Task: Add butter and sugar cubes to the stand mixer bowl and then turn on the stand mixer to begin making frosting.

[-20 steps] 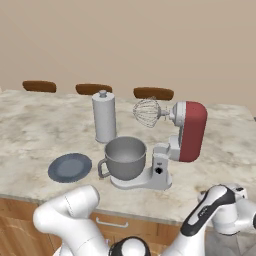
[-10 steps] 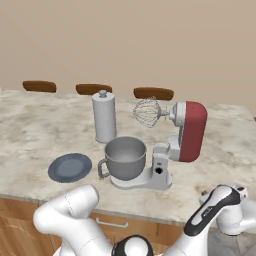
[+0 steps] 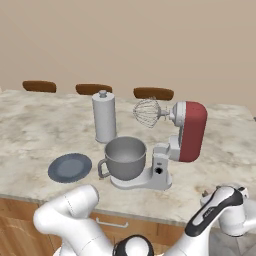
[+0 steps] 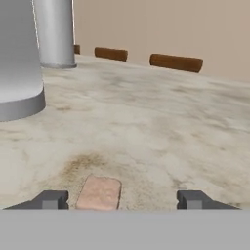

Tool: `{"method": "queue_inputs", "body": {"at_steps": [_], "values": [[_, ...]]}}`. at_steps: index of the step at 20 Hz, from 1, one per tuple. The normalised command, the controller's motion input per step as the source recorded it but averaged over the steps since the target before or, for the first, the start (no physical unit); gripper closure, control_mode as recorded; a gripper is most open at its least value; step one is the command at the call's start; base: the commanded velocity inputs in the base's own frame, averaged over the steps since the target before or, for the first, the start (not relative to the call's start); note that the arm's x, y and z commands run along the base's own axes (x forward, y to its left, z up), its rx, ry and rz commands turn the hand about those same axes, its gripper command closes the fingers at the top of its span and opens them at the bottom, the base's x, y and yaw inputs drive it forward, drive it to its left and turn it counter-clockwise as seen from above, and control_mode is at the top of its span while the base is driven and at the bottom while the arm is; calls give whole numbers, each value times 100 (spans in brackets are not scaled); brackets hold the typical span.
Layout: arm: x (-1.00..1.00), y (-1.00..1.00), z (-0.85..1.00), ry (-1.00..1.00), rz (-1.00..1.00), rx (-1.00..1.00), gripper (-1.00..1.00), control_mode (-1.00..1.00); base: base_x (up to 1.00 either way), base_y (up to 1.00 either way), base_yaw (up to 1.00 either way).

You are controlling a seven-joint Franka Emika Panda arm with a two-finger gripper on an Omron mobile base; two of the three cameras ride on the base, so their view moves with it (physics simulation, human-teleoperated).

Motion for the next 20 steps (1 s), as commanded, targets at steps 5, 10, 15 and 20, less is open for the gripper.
{"method": "queue_inputs", "body": {"at_steps": [5,10,15,20], "values": [[1,11,-30,0,3,-6,100,-100,0,0,0],[0,3,-36,0,5,-5,100,-100,0,0,0],[2,13,-26,0,9,-3,100,-100,0,0,0],[-11,4,30,-3,6,-3,100,-100,0,0,0]]}}
